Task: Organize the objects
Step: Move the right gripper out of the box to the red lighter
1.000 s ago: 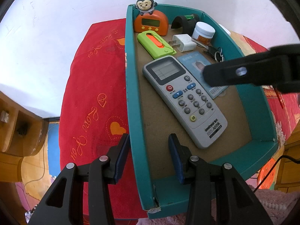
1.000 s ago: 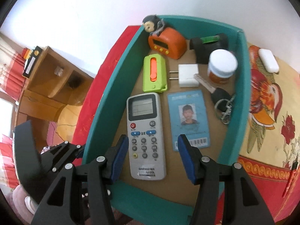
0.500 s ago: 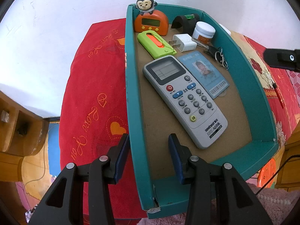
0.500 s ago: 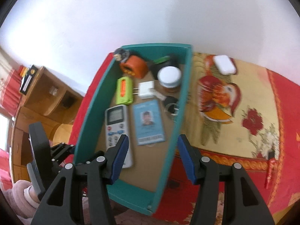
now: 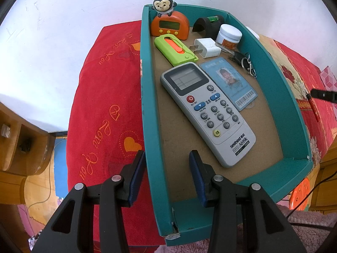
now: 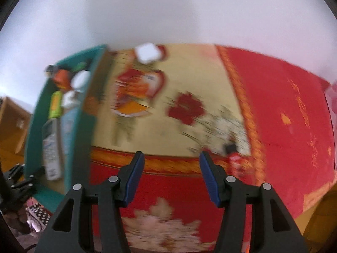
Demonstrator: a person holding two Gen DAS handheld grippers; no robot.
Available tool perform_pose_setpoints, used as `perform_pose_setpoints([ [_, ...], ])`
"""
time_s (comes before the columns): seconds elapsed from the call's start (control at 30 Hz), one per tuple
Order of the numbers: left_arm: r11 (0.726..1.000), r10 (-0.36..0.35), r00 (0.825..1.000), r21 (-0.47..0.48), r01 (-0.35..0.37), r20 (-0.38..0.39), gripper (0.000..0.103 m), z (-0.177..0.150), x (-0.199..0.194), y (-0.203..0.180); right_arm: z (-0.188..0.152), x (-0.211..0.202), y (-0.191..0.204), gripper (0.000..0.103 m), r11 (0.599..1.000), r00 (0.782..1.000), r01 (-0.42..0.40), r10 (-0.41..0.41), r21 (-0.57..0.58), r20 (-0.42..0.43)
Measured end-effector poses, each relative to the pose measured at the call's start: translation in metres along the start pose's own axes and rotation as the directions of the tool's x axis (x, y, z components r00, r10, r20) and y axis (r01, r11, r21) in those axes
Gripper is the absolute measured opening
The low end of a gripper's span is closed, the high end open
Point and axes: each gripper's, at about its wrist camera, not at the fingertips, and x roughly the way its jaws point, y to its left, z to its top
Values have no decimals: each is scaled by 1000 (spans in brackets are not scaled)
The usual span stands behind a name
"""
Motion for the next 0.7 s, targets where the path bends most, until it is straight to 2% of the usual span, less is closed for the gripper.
perform_pose_setpoints([
  [0.23, 1000, 0, 1000, 0, 0, 0, 43, 0, 0, 0, -14, 14, -46, 55, 995, 998, 61, -58, 83, -39],
  [0.57, 1000, 0, 1000, 1, 0, -1, 43, 0, 0, 1, -21, 26, -62, 54, 992, 997, 73, -69, 98, -47],
  [0.7, 1000, 0, 1000, 1, 0, -1, 43, 0, 0, 1, -20, 29, -67, 50, 991, 997, 62, -56, 121, -53],
])
